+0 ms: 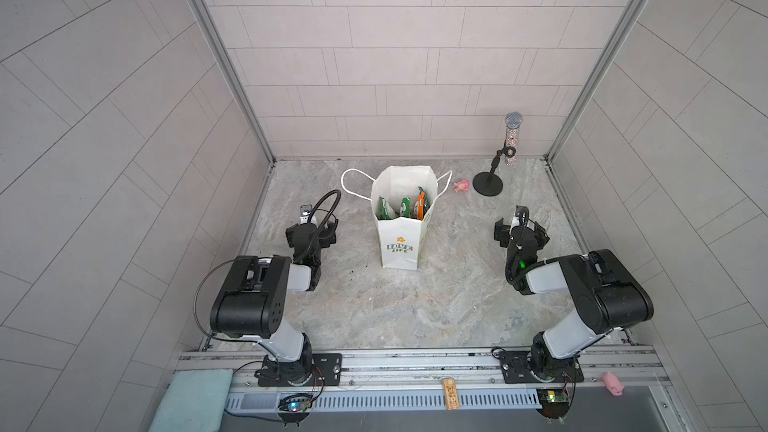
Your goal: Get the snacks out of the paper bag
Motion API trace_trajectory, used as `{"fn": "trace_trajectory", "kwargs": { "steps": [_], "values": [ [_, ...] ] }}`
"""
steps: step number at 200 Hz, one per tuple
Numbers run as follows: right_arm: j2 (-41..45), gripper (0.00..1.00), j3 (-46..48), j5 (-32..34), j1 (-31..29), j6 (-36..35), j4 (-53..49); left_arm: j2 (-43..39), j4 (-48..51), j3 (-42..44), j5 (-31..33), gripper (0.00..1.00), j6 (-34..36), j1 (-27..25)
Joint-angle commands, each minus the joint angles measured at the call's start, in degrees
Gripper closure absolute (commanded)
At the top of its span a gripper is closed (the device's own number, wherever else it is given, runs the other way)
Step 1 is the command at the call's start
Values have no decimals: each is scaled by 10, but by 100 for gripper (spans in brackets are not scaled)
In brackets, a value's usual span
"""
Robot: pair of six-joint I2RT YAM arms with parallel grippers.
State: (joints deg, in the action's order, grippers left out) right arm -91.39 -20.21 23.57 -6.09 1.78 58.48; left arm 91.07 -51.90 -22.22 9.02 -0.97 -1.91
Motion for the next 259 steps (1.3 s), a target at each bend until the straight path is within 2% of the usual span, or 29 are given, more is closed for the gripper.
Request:
{"fn": "trace_trajectory", "kwargs": {
  "steps": [1, 166, 180, 190, 222, 246, 259],
  "values": [
    [4, 1, 5, 9, -1, 2, 3, -3, -4, -7, 0, 0, 5, -3],
    [5, 1, 6, 12, -2, 2, 5, -3, -3, -7, 0, 0, 5, -2],
    [17, 1, 5, 29, -3, 10, -7, -13, 4, -8, 36, 0, -8, -2],
    [21, 1, 4, 24, -2, 10, -18, -34, 33, -15, 63, 0, -20, -2],
    [36, 1, 3, 9, -4, -4, -18, -99, 224, -99, 104, 0, -33, -1],
    [112, 1, -67, 31, -3, 9, -213, -149, 298, -146, 127, 0, -84, -2],
    [137, 1, -94, 39, -3, 29, -266, -171, 360, -183, 131, 0, -107, -2]
  ]
}}
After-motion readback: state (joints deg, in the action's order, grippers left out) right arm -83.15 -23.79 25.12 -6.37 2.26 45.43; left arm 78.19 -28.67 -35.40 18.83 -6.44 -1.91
